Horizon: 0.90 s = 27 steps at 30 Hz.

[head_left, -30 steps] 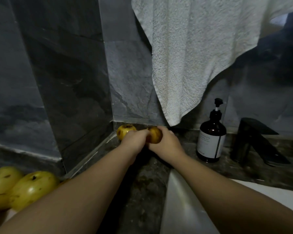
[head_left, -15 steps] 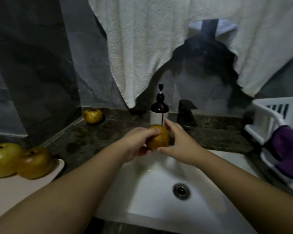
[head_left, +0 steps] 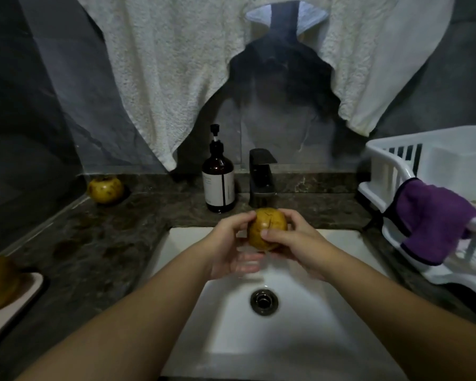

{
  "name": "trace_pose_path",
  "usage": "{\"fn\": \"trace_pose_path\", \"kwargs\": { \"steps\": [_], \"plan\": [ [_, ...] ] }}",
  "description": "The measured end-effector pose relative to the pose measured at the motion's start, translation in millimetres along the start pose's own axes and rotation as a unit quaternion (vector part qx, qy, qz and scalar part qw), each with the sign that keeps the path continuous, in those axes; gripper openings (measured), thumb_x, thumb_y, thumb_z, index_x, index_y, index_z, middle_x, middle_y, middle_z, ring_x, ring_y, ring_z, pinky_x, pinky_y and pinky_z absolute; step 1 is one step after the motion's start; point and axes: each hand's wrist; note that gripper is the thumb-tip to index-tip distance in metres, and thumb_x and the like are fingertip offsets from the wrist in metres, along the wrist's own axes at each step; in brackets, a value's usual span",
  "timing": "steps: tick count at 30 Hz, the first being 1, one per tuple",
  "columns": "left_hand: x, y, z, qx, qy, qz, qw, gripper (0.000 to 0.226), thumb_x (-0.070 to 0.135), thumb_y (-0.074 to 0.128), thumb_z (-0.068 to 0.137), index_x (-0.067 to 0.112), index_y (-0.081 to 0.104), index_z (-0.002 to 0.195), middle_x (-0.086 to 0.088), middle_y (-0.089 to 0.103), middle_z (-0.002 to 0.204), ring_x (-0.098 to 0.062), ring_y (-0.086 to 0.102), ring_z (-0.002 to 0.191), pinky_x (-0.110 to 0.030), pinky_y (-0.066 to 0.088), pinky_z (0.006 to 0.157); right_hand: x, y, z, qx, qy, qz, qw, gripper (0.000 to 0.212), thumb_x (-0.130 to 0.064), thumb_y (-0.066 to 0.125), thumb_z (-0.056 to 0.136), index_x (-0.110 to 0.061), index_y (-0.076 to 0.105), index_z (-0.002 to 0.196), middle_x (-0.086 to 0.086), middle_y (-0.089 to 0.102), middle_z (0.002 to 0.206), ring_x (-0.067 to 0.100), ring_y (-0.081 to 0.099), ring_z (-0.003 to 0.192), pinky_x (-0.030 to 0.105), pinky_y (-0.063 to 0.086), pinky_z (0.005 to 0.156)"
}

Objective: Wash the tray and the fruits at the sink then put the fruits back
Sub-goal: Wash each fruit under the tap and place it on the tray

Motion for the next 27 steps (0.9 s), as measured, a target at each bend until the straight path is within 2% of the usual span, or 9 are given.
{"fn": "trace_pose_path", "kwargs": {
  "steps": [3,6,8,10,12,15,18,20,27],
  "plan": [
    [4.8,5.7,9.6,-0.013,-0.002,0.029,0.999,0.062,0.052,0.081,0.067,0.017,0.071,0.118,-0.009,0.077,0.095,-0.024,0.077,0.081,-0.036,0.065,0.070,0.1,-3.2,0.9,0.020,-0.011,-0.055,0.998,0.071,-0.026,0.089,0.077,-0.038,0.048,0.133,0.000,0.064,0.119,0.019,0.070,0.103,0.035,0.060,0.079],
    [2.8,6.9,15.0,0.006,0.027,0.030,0.999,0.045,0.042,0.081,0.082,0.018,0.069,0.118,-0.013,0.071,0.109,-0.021,0.076,0.079,-0.031,0.064,0.071,-4.8,-8.2,0.2,-0.007,0.000,-0.092,0.996,0.072,-0.027,0.083,0.082,-0.042,0.042,0.139,-0.003,0.061,0.125,0.019,0.065,0.110,0.034,0.055,0.083],
    [-3.8,6.0,18.2,0.016,0.039,0.029,0.999,0.036,0.040,0.077,0.090,0.020,0.067,0.118,-0.013,0.068,0.117,-0.019,0.077,0.078,-0.029,0.062,0.069,-14.1,-11.8,3.5,0.016,-0.027,-0.101,0.994,0.057,-0.023,0.067,0.093,-0.044,0.041,0.139,-0.002,0.055,0.134,0.019,0.058,0.118,0.036,0.050,0.091],
    [-9.8,6.3,20.7,0.014,0.048,0.041,0.998,0.031,0.039,0.076,0.092,0.021,0.068,0.116,-0.011,0.068,0.115,-0.016,0.076,0.075,-0.028,0.061,0.069,-29.4,-12.0,11.6,0.081,-0.080,-0.112,0.987,0.039,-0.025,0.053,0.100,-0.046,0.047,0.132,-0.005,0.054,0.135,0.016,0.052,0.123,0.040,0.046,0.102],
    [-11.4,8.9,22.2,0.016,0.065,0.044,0.997,0.030,0.039,0.076,0.091,0.021,0.069,0.114,-0.008,0.070,0.111,-0.017,0.075,0.075,-0.030,0.062,0.075,-48.2,-9.6,21.4,0.126,-0.120,-0.174,0.969,0.025,-0.037,0.050,0.102,-0.044,0.054,0.125,-0.011,0.058,0.123,0.009,0.055,0.114,0.033,0.046,0.095],
    [-9.6,12.6,23.6,0.024,0.082,0.034,0.996,0.040,0.041,0.080,0.088,0.021,0.067,0.120,-0.009,0.072,0.114,-0.021,0.076,0.080,-0.032,0.062,0.076,-67.5,-3.9,33.7,0.126,-0.151,-0.264,0.944,0.019,-0.048,0.055,0.100,-0.039,0.059,0.116,-0.016,0.059,0.109,-0.004,0.054,0.096,0.018,0.039,0.075],
    [-10.2,12.5,25.1,0.032,0.099,0.024,0.994,0.059,0.048,0.085,0.070,0.022,0.067,0.120,-0.007,0.074,0.112,-0.022,0.077,0.081,-0.030,0.061,0.072,-72.6,-1.3,39.2,0.128,-0.174,-0.297,0.930,0.030,-0.046,0.058,0.099,-0.031,0.063,0.124,-0.007,0.060,0.122,0.008,0.058,0.111,0.026,0.046,0.089],
    [-9.9,11.8,26.1,0.041,0.109,0.033,0.993,0.075,0.055,0.086,0.054,0.024,0.067,0.120,-0.006,0.075,0.110,-0.022,0.078,0.082,-0.030,0.060,0.070,-73.7,0.5,39.7,0.122,-0.174,-0.314,0.925,0.036,-0.044,0.057,0.100,-0.030,0.061,0.133,-0.001,0.055,0.133,0.013,0.054,0.119,0.031,0.043,0.099],
    [-6.6,9.2,27.4,0.048,0.132,0.016,0.990,0.089,0.059,0.085,0.049,0.023,0.063,0.128,-0.006,0.072,0.111,-0.022,0.078,0.083,-0.028,0.058,0.067,-74.3,3.1,42.9,0.110,-0.169,-0.320,0.925,0.042,-0.038,0.054,0.102,-0.032,0.053,0.144,0.003,0.047,0.142,0.013,0.046,0.123,0.029,0.033,0.096]
  ]
}}
Point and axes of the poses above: each hand's wrist, its own z-axis towards the middle knuckle, its own y-axis out of the palm, x = y × z
